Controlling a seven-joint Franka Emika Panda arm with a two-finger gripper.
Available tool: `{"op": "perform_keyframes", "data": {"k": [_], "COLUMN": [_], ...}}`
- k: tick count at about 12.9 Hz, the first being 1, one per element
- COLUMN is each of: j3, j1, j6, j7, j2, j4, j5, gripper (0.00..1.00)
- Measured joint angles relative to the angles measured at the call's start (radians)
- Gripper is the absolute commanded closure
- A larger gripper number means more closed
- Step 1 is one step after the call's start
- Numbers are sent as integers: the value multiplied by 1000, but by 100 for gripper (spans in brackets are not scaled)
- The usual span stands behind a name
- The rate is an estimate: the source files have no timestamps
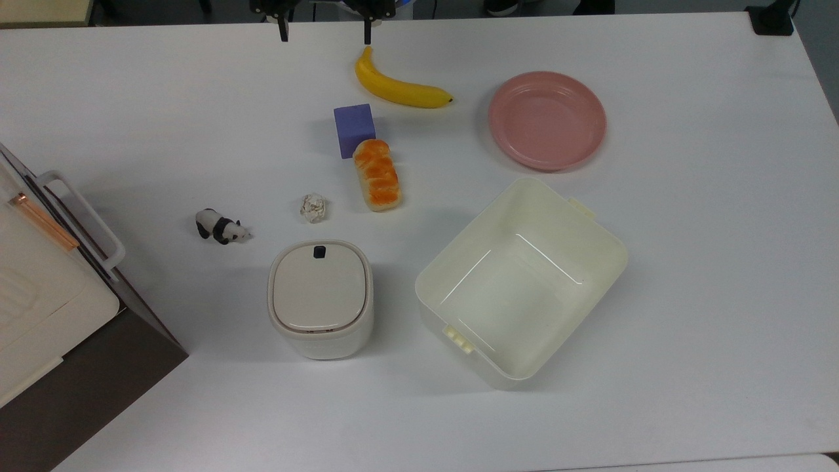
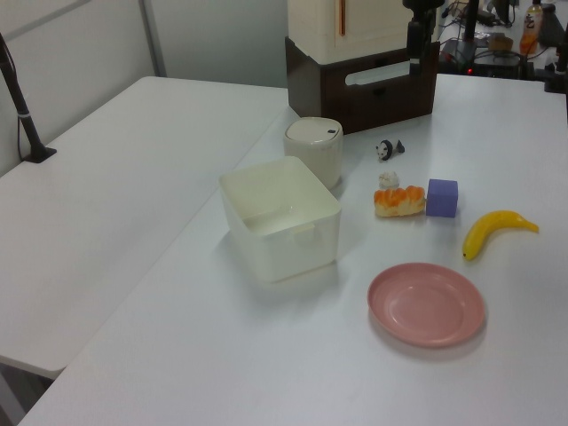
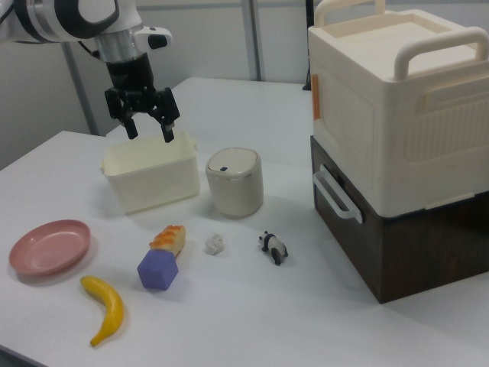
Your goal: Open the trash can
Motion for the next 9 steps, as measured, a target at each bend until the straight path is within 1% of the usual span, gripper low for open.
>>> {"op": "perform_keyframes", "data": {"k": [7,8,9], "j3": [-4,-4,-4], "j1": [-5,-5,-5], "j6": [0,0,0], "j7": [0,0,0], "j2": [0,0,0], "j4": [0,0,0], "j5": [0,0,0], "gripper": [0,6,17]}}
